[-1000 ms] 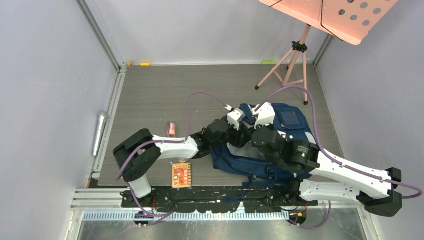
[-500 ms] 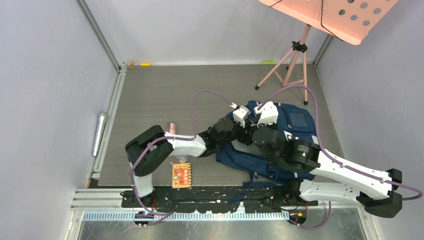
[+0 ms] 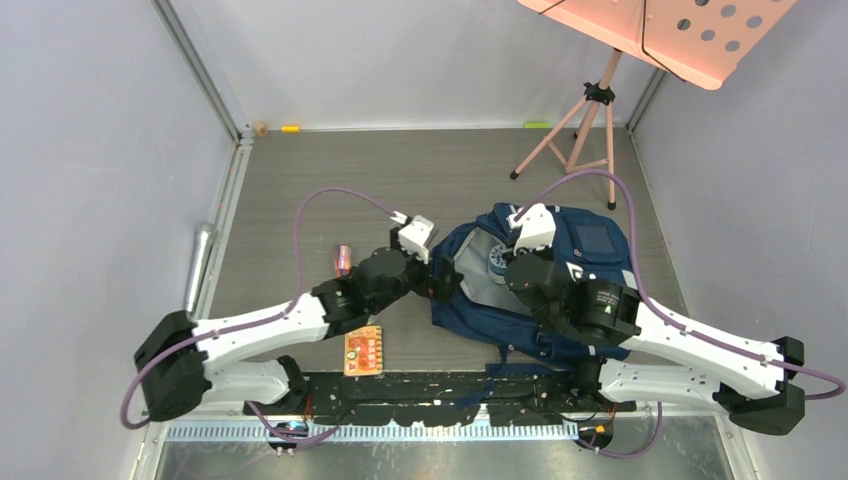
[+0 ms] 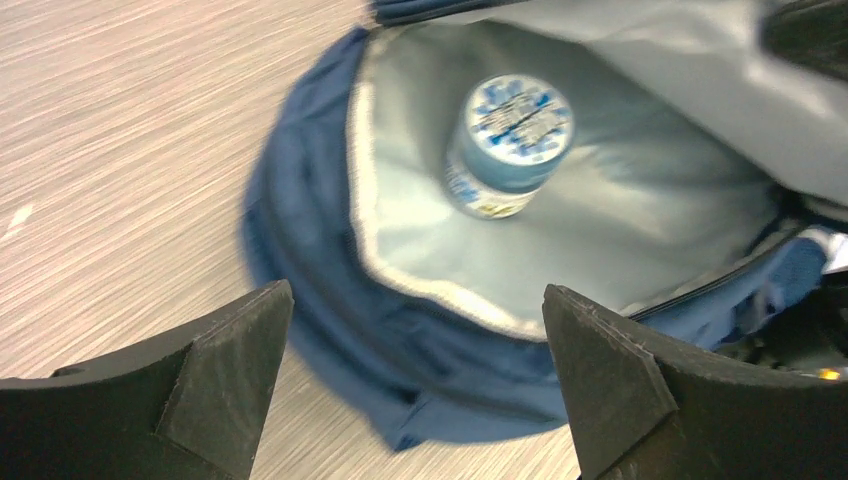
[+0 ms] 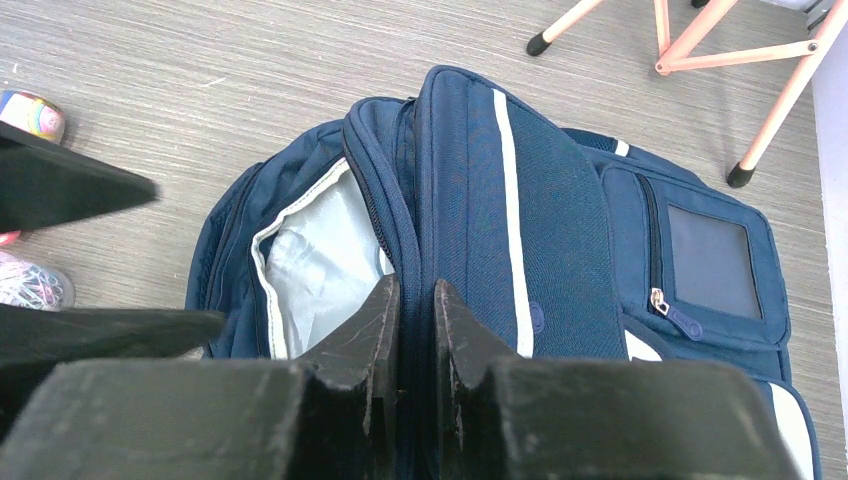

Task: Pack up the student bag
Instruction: Pick up the stationery from the center of the board.

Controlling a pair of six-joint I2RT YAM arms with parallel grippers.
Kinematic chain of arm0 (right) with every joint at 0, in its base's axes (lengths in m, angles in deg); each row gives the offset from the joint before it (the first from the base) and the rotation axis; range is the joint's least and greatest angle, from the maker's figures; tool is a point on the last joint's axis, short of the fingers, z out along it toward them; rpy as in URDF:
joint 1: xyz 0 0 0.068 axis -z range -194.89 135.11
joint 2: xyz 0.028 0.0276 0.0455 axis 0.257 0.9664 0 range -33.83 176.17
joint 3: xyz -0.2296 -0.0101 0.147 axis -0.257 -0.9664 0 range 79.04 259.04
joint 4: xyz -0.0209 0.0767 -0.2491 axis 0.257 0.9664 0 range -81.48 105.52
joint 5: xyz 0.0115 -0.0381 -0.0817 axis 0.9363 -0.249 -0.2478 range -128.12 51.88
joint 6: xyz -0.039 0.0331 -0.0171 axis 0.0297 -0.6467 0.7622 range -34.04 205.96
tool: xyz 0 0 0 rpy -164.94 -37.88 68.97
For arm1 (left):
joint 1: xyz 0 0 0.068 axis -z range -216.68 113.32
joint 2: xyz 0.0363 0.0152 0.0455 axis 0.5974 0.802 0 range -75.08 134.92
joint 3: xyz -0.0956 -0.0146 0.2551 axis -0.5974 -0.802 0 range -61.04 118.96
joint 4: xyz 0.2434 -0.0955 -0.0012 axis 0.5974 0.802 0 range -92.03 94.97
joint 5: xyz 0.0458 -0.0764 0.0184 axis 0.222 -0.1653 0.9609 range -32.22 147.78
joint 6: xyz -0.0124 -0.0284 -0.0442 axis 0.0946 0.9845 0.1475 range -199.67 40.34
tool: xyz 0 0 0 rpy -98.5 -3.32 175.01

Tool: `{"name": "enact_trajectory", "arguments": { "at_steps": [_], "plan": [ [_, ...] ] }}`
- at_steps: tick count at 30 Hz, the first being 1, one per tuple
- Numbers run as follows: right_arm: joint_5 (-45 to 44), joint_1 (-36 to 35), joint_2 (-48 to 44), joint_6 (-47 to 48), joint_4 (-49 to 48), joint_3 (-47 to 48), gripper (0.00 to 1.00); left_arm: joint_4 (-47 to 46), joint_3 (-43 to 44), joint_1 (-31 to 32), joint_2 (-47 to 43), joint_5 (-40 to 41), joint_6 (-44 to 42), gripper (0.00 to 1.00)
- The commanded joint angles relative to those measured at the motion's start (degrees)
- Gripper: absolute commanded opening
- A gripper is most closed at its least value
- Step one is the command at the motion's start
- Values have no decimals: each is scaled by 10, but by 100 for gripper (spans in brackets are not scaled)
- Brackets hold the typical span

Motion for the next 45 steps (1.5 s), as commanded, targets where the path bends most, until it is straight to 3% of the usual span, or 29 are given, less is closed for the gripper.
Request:
{"name": "enact_trajectory", "arguments": {
  "at_steps": [1, 7, 11, 16, 20, 29, 38, 45],
  "plan": [
    [-24, -5, -23, -15, -72, 20, 0, 230, -2, -53, -85, 59, -4, 100],
    [-25, -5, -24, -13, -73, 17, 1, 421, -10, -216, -147, 50, 47, 100],
    [-22, -5, -23, -15, -76, 16, 0, 434, -47, -305, -169, 12, 68, 100],
    [-20, -5, -21, -12, -76, 17, 1, 381, -95, -386, -145, -60, 78, 100],
    [-19, -5, -21, -11, -75, 19, 1, 347, -105, -405, -111, -81, 79, 100],
    [-19, -5, -14, -15, -73, 19, 1, 294, -95, -419, -48, -97, 74, 88],
    [-21, -5, -15, -15, -70, 19, 1, 277, -69, -431, 20, -123, 75, 46],
    [-22, -5, -17, -16, -67, 18, 1, 294, -67, -433, -8, -119, 64, 19]
  ]
}}
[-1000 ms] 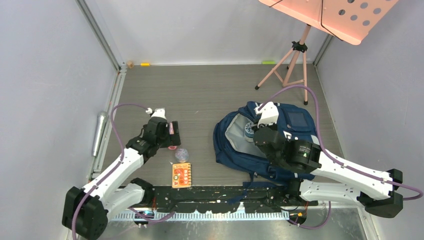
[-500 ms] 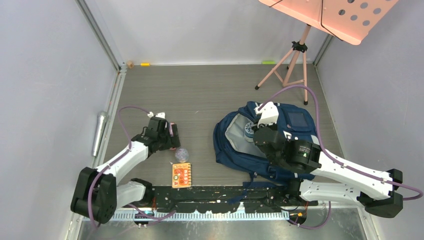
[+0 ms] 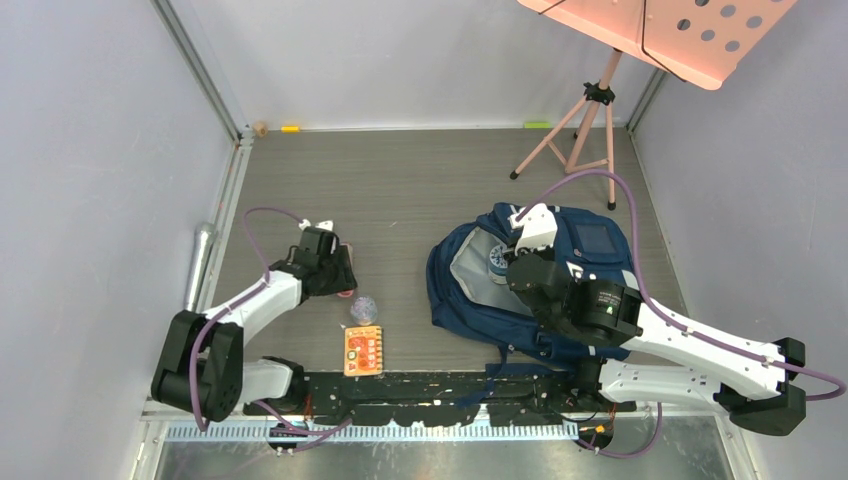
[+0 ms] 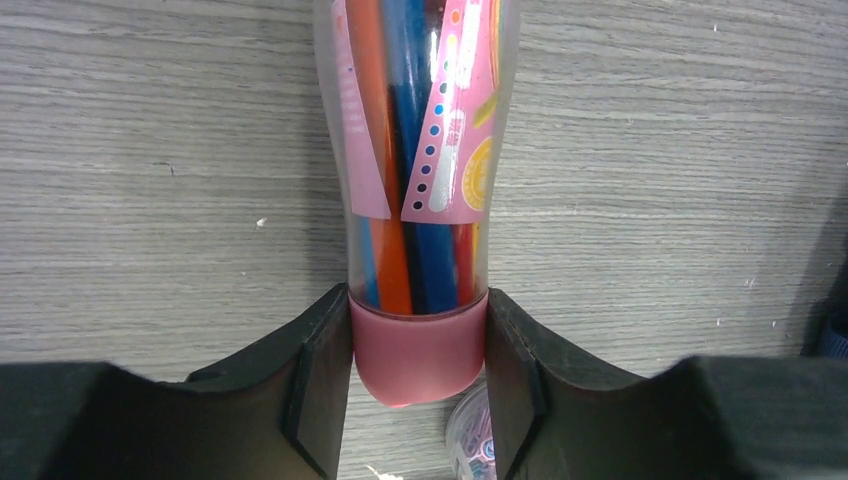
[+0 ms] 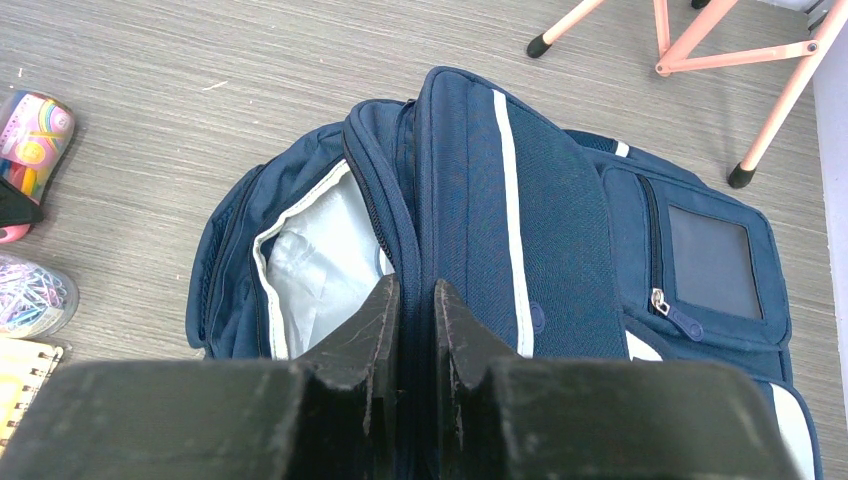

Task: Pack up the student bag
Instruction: Pick up the stationery from the center of the board.

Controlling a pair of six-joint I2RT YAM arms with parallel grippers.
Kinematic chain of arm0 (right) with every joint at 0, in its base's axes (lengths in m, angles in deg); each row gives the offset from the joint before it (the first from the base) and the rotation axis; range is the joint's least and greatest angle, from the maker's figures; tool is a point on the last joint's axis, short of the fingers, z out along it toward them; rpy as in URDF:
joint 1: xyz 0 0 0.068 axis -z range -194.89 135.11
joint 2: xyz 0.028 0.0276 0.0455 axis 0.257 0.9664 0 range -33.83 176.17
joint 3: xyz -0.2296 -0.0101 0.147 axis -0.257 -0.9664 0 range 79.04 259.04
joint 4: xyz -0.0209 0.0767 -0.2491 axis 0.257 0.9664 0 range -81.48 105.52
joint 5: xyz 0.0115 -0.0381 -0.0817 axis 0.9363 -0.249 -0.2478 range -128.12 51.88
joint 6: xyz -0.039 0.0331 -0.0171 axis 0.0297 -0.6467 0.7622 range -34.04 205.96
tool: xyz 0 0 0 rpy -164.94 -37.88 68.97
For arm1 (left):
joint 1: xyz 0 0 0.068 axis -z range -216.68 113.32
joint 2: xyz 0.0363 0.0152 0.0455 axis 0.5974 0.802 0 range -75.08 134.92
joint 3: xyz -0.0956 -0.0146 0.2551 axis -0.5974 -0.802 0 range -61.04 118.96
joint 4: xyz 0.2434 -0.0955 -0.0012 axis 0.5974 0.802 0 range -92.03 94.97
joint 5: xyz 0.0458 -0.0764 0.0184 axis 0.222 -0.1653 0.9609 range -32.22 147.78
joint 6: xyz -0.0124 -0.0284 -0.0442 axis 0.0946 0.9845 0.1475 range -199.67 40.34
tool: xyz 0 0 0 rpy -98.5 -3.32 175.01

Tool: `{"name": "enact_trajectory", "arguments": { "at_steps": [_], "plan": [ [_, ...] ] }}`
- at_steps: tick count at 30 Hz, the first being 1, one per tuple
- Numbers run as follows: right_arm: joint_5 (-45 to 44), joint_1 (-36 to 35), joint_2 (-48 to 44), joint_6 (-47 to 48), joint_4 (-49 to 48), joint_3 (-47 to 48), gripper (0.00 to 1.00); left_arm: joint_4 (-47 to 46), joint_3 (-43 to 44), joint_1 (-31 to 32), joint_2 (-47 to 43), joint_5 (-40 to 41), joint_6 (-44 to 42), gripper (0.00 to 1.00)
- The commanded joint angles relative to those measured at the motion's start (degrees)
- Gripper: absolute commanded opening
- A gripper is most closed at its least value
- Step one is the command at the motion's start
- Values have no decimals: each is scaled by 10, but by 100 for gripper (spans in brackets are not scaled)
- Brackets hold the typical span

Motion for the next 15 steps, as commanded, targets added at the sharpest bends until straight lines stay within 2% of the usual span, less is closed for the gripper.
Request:
{"name": "enact_trajectory", "arguments": {
  "at_steps": [1, 5, 8, 12, 15],
  "plan": [
    [-21, -6, -13, -16, -65, 19, 1, 0, 20, -4, -39, -6, -11, 16],
    [-19, -4, -13, -14, -66, 21, 1, 9, 35, -1, -97, -66, -33, 13],
    [-17, -5, -13, -7, -74, 21, 1, 40, 77, 22, -128, -113, -45, 10],
    [-19, -6, -5, -3, -75, 29, 1, 61, 115, 91, -165, -136, -75, 9],
    [-17, -5, 0, -3, -76, 36, 1, 72, 143, 150, -158, -198, -105, 9]
  ]
}}
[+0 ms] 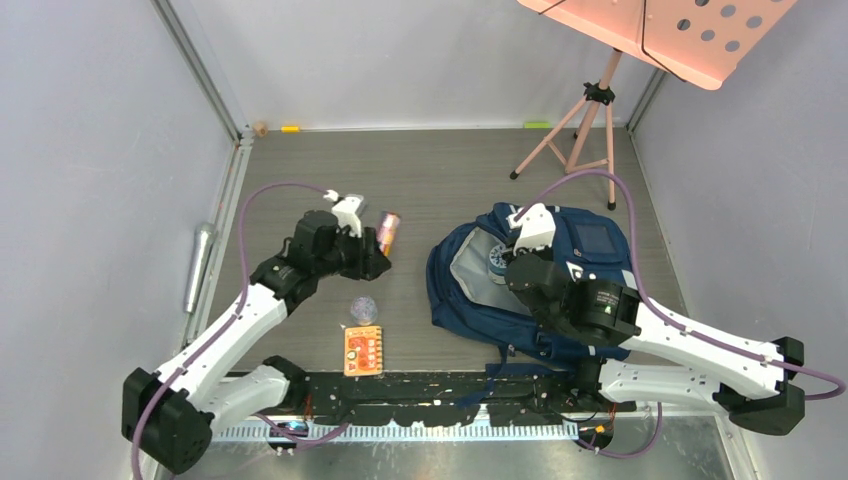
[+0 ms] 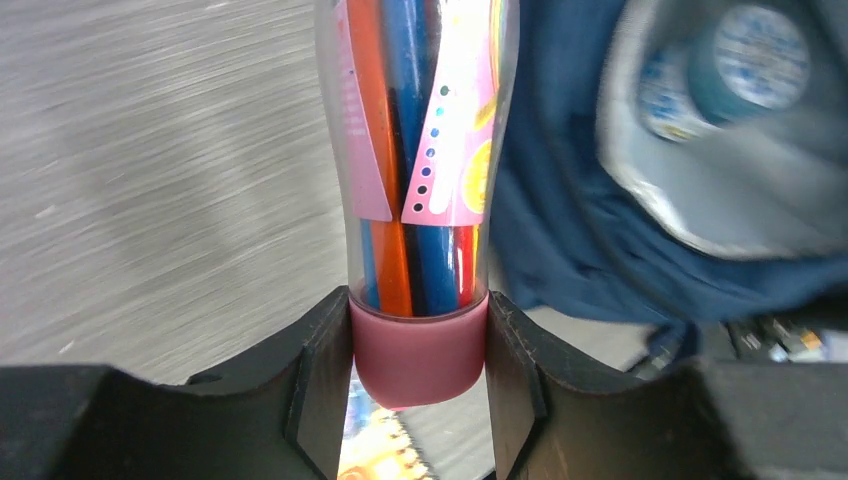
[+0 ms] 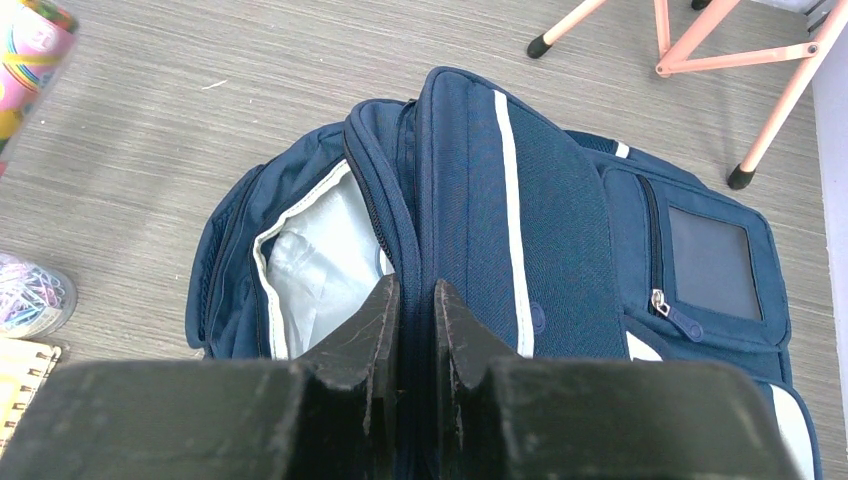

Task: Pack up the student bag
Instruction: Pick up the stationery from the center of the board, then place the stationery in the student bag.

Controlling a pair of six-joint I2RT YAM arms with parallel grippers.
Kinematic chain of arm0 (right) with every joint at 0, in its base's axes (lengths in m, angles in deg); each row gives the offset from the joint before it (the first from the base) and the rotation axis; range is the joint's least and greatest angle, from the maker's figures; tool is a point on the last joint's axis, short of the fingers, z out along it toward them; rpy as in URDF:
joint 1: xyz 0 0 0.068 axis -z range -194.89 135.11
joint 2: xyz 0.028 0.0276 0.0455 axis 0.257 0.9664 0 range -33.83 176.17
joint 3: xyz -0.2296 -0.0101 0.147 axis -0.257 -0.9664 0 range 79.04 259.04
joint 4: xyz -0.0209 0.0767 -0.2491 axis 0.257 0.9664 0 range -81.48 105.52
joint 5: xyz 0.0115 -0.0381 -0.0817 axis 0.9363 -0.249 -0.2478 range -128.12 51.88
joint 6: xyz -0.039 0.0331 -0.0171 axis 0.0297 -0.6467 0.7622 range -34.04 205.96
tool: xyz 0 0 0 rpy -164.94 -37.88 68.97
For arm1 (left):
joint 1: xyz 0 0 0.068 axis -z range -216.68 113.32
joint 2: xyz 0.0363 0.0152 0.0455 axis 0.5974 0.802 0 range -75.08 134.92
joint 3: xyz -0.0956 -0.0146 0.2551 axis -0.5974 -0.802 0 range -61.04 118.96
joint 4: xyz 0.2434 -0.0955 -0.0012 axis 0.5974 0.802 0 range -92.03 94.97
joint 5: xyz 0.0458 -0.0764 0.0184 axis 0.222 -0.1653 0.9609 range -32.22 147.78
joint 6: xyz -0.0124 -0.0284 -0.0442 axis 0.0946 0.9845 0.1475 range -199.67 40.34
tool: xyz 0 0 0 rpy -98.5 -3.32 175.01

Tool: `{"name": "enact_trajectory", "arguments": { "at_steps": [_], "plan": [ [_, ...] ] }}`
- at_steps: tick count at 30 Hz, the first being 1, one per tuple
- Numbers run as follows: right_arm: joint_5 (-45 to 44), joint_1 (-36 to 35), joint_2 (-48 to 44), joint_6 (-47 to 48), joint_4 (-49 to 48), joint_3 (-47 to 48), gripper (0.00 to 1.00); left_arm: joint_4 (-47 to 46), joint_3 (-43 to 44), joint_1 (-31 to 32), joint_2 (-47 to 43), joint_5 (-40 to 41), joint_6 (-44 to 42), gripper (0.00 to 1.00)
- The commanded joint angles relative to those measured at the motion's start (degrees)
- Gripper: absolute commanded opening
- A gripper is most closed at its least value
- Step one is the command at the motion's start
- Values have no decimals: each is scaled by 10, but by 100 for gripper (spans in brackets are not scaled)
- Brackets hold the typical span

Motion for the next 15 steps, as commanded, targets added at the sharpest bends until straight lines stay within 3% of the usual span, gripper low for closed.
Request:
{"name": "enact_trajectory", "arguments": {
  "at_steps": [1, 6, 15],
  "plan": [
    [-16, -5, 0, -4, -74, 39, 1, 12, 52, 80, 2, -113, -63, 10],
    [-10, -5, 5, -1, -75, 46, 1, 2, 72, 146, 42, -178, -109, 11],
    [-5, -5, 7, -8, -74, 48, 1, -33, 121, 177, 139, -210, -124, 11]
  ]
}}
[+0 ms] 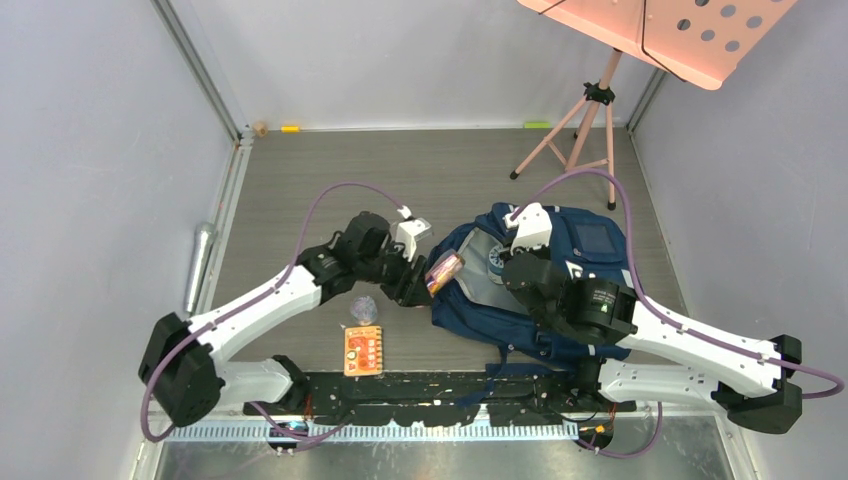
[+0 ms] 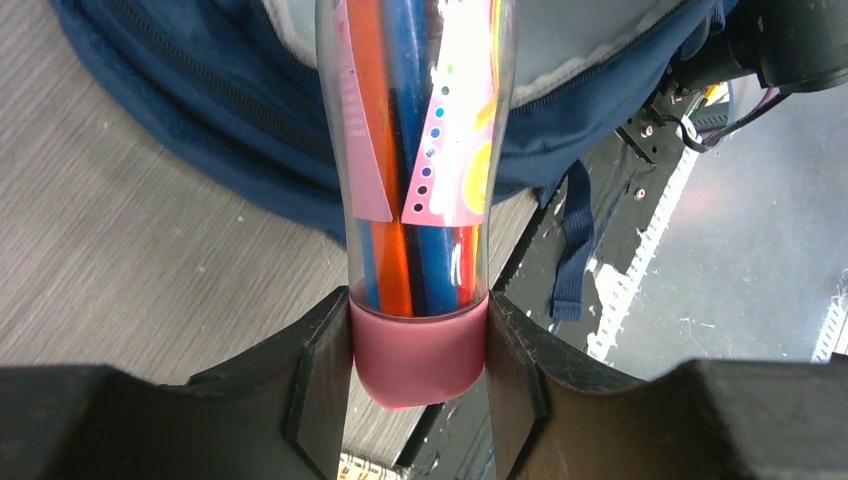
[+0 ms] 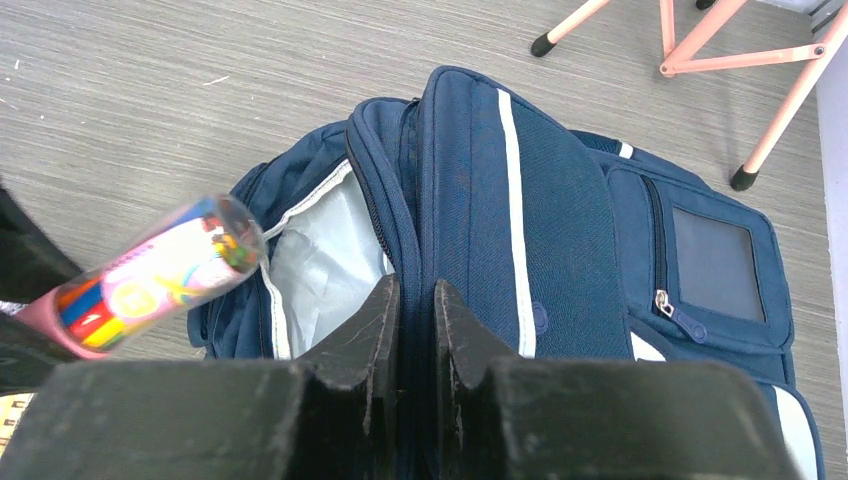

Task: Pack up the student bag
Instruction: Place the stationery in the student bag.

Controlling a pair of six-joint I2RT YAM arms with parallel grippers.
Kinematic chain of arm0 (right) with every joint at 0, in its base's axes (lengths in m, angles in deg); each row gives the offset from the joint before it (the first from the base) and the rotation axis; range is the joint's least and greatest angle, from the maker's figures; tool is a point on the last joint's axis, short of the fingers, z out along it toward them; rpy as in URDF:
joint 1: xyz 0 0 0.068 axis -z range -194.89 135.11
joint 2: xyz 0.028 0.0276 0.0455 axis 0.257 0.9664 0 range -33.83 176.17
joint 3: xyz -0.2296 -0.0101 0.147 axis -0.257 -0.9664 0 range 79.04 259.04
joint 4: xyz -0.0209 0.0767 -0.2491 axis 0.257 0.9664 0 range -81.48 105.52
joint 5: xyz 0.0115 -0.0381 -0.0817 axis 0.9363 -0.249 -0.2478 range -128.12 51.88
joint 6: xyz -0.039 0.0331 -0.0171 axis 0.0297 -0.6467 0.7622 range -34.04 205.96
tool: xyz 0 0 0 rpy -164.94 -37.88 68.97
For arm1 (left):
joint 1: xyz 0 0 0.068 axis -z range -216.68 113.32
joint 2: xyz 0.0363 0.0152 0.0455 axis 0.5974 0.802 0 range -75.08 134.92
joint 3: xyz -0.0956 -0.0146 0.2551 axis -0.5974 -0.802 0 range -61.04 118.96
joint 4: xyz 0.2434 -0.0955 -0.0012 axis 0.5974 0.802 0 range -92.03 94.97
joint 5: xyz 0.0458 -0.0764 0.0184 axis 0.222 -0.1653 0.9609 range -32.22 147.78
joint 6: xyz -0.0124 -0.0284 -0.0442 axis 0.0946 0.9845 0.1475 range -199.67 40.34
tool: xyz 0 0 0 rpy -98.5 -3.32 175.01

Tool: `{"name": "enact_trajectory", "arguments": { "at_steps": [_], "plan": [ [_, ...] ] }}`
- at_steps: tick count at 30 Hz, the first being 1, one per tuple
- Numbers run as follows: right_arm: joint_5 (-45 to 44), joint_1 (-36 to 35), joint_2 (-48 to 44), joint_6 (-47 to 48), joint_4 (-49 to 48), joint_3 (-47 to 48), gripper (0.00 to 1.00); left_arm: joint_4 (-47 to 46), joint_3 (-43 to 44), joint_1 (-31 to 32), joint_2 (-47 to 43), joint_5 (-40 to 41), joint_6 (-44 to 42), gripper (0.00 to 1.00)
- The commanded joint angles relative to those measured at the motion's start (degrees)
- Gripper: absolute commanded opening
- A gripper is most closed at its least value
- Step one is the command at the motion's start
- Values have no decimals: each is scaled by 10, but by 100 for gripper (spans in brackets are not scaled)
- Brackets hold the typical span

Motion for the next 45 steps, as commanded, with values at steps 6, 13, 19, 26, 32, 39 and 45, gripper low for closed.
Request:
{"name": "enact_trajectory", "arguments": {
  "at_steps": [6, 13, 19, 26, 32, 39, 45],
  "plan": [
    [-11, -6, -12, -10, -67, 43, 1, -6, 124, 55, 126, -26, -69, 10],
    [-11, -5, -18, -14, -64, 38, 1, 42, 206, 97, 207, -20, -120, 10],
    [-11, -6, -19, -14, -63, 38, 1, 91, 284, 120, 284, 6, -165, 10],
    [-8, -5, -19, -17, -62, 38, 1, 4, 292, 148, 324, 89, -173, 25],
    [-6, -5, -18, -21, -60, 38, 1, -74, 268, 164, 329, 152, -161, 48],
    [-8, -5, -22, -23, -58, 38, 1, -110, 198, 165, 277, 198, -157, 77],
    [-8, -6, -19, -24, -58, 39, 1, -159, 128, 165, 217, 210, -133, 82]
  ]
}}
